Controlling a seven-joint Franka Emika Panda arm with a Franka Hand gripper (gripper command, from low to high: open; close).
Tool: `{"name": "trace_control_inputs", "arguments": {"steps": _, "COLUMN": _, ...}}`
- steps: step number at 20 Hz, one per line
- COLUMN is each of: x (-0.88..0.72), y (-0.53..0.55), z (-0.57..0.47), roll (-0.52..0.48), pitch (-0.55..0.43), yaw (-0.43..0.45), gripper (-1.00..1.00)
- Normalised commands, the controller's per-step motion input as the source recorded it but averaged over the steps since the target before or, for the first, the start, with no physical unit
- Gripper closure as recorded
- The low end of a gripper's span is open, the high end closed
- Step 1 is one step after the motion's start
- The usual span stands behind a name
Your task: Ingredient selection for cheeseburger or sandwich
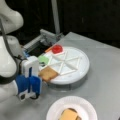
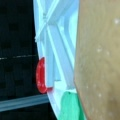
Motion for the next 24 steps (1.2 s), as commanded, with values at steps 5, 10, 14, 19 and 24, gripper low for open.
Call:
{"name": "trace_control_inputs", "arguments": {"steps": 5, "x": 0.16, "y": -0.04, "z": -0.15, "roll": 0.2, "pitch": -0.103, "yaw": 0.002, "gripper": -1.0}}
{"name": "trace_control_inputs", "arguments": {"steps": 10, "x": 0.14, "y": -0.11, "z": -0.16, "roll": 0.181, "pitch": -0.098, "yaw": 0.013, "gripper": -1.0}}
{"name": "trace_control_inputs", "arguments": {"steps": 14, "x": 0.14, "y": -0.17, "z": -0.16, "roll": 0.174, "pitch": -0.099, "yaw": 0.028, "gripper": -1.0}}
{"name": "trace_control_inputs", "arguments": {"steps": 19, "x": 0.15, "y": -0.22, "z": -0.17, "roll": 0.172, "pitch": -0.099, "yaw": 0.043, "gripper": -1.0}}
{"name": "trace_control_inputs", "arguments": {"steps": 24, "x": 0.16, "y": -0.23, "z": -0.18, "roll": 0.17, "pitch": -0.099, "yaw": 0.063, "gripper": -1.0}}
